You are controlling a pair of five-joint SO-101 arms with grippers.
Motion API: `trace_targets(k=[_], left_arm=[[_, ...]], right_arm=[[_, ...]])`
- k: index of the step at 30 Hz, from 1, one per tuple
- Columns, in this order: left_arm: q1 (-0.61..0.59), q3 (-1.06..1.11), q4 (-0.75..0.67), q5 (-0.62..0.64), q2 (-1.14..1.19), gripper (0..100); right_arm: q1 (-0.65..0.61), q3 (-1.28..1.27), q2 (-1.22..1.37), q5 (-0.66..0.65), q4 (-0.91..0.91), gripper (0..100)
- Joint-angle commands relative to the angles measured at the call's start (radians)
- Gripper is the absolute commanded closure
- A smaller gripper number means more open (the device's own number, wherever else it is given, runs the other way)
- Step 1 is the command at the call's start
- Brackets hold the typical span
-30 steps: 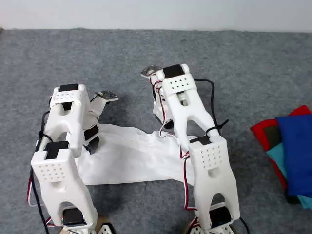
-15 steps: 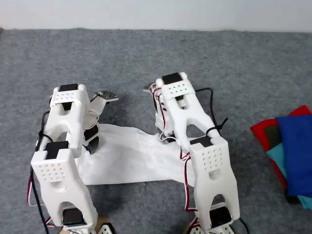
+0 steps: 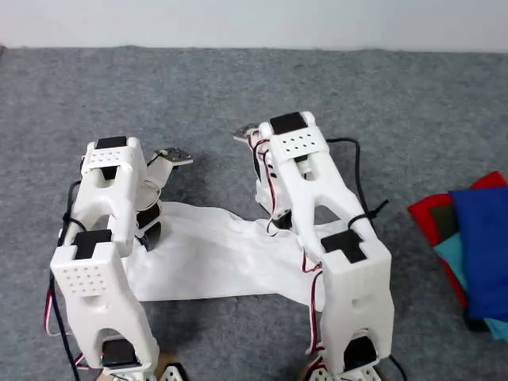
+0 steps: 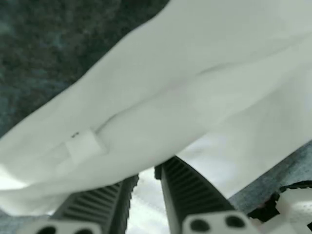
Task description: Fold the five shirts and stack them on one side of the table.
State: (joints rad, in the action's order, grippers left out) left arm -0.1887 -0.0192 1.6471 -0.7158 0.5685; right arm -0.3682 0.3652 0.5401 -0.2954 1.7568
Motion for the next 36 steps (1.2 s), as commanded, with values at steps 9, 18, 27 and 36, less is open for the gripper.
trace_targets(k=[9, 18, 27, 36], left_arm=[[-0.006, -0.025, 0.003, 0.008, 0.000, 94], [-0.005, -0.025, 0.003, 0.008, 0.000, 94], [-0.006, -0.025, 0.005, 0.008, 0.000, 94], [-0.005, 0.018, -0.002, 0.008, 0.000, 94]], right_arm=[[-0.068, -0.311, -0.183, -0.008, 0.041, 99.0], [-0.159, -0.434, -0.366, -0.009, 0.041, 99.0], [-0.188, -0.545, -0.473, -0.011, 0.041, 99.0], [-0.041, -0.321, -0.487, -0.044, -0.119, 98.7]])
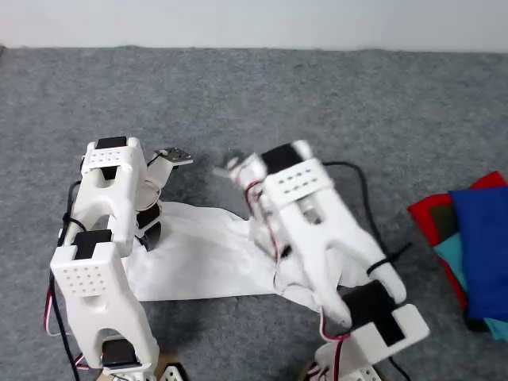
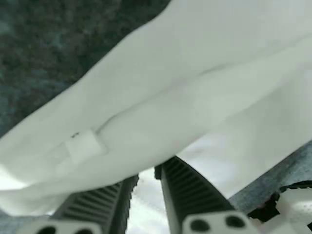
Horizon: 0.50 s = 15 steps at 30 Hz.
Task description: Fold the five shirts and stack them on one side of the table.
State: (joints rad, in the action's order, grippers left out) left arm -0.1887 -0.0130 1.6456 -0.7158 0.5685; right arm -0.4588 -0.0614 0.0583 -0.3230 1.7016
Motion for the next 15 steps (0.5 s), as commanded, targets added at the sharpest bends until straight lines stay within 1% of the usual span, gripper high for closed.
trace_targets(k=[1, 7, 9, 12, 15], left_arm=[[-0.005, 0.019, -0.002, 0.008, 0.000, 94], [-0.008, 0.024, -0.009, 0.008, 0.000, 94], [-0.008, 0.024, -0.009, 0.008, 0.000, 94], [-0.008, 0.024, -0.011, 0.008, 0.000, 94], [-0.008, 0.024, -0.012, 0.008, 0.000, 94]], right_arm=[[0.059, 0.132, 0.025, -0.018, -0.079, 98.7], [0.074, 0.321, 0.275, -0.012, -0.053, 98.9], [0.068, 0.405, 0.357, -0.012, -0.013, 99.0], [0.044, 0.526, 0.450, -0.012, 0.097, 99.0], [0.035, 0.520, 0.461, -0.012, 0.101, 99.0]])
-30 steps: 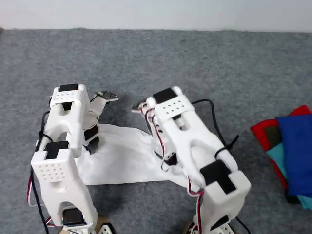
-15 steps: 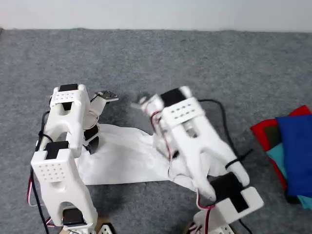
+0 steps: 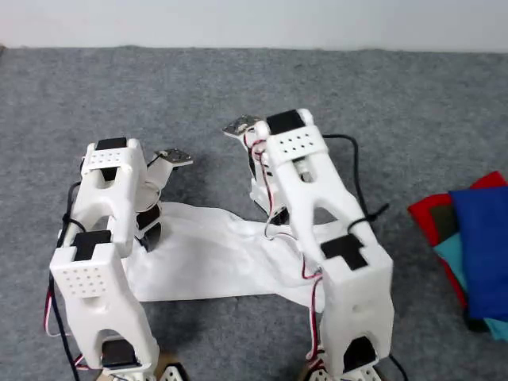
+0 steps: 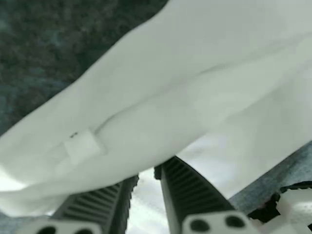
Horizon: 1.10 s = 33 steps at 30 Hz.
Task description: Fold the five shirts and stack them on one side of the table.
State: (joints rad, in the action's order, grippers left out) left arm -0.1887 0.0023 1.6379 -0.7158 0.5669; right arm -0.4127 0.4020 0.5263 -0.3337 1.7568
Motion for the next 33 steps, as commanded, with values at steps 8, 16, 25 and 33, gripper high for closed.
trace_targets(k=[8, 16, 25, 33], left_arm=[[-0.006, 0.008, -0.006, 0.008, 0.002, 94], [-0.008, 0.008, -0.006, 0.008, 0.002, 94], [-0.008, 0.025, -0.006, 0.008, 0.002, 94], [-0.049, -0.031, 0.035, 0.066, -0.025, 94]], right_arm=[[-0.142, -0.189, -0.108, -0.002, 0.045, 99.0], [-0.211, -0.351, -0.168, -0.002, 0.044, 99.0], [-0.076, -0.218, -0.268, 0.055, 0.012, 98.9], [-0.085, -0.213, -0.087, 0.052, -0.065, 98.7]])
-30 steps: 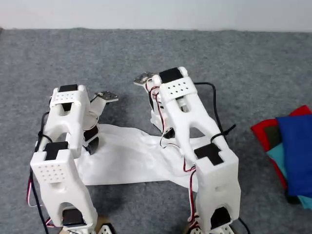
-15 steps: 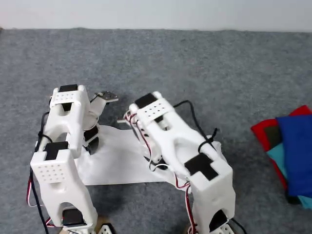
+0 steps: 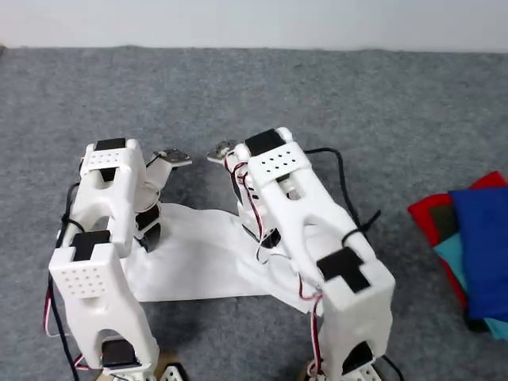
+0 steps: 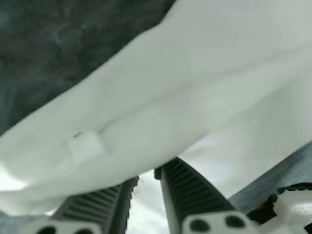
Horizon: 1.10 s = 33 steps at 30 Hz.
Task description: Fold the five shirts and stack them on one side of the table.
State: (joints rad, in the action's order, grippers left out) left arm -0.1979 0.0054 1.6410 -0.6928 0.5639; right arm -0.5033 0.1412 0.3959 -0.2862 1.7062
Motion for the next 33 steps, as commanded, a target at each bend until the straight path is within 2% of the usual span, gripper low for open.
trace_targets(k=[1, 5, 10, 13, 16, 20, 23, 29, 33], left_arm=[[-0.054, -0.061, 0.046, 0.048, -0.029, 94], [-0.110, -0.171, 0.117, 0.054, -0.081, 92], [-0.184, -0.206, 0.115, 0.055, -0.178, 78], [-0.221, -0.171, 0.118, 0.041, -0.222, 75], [-0.273, -0.042, 0.118, -0.048, -0.233, 70], [-0.299, 0.113, 0.117, -0.167, -0.233, 70], [-0.296, 0.147, 0.117, -0.196, -0.232, 70], [-0.290, 0.084, 0.092, -0.201, -0.166, 70], [-0.302, -0.036, 0.117, -0.252, -0.106, 70]], right_arm=[[0.005, 0.049, 0.068, 0.005, -0.018, 98.7], [0.015, 0.106, 0.076, 0.012, 0.016, 97.6], [0.024, 0.229, 0.056, 0.005, 0.085, 86.4], [0.024, 0.244, 0.056, 0.003, 0.091, 80.9], [0.033, 0.242, 0.054, 0.003, 0.093, 80.1], [0.067, 0.242, 0.054, 0.003, 0.093, 80.1], [0.110, 0.241, 0.033, 0.003, 0.093, 80.1], [0.186, 0.241, -0.065, 0.000, 0.093, 80.1], [0.239, 0.236, -0.119, -0.080, 0.094, 80.1]])
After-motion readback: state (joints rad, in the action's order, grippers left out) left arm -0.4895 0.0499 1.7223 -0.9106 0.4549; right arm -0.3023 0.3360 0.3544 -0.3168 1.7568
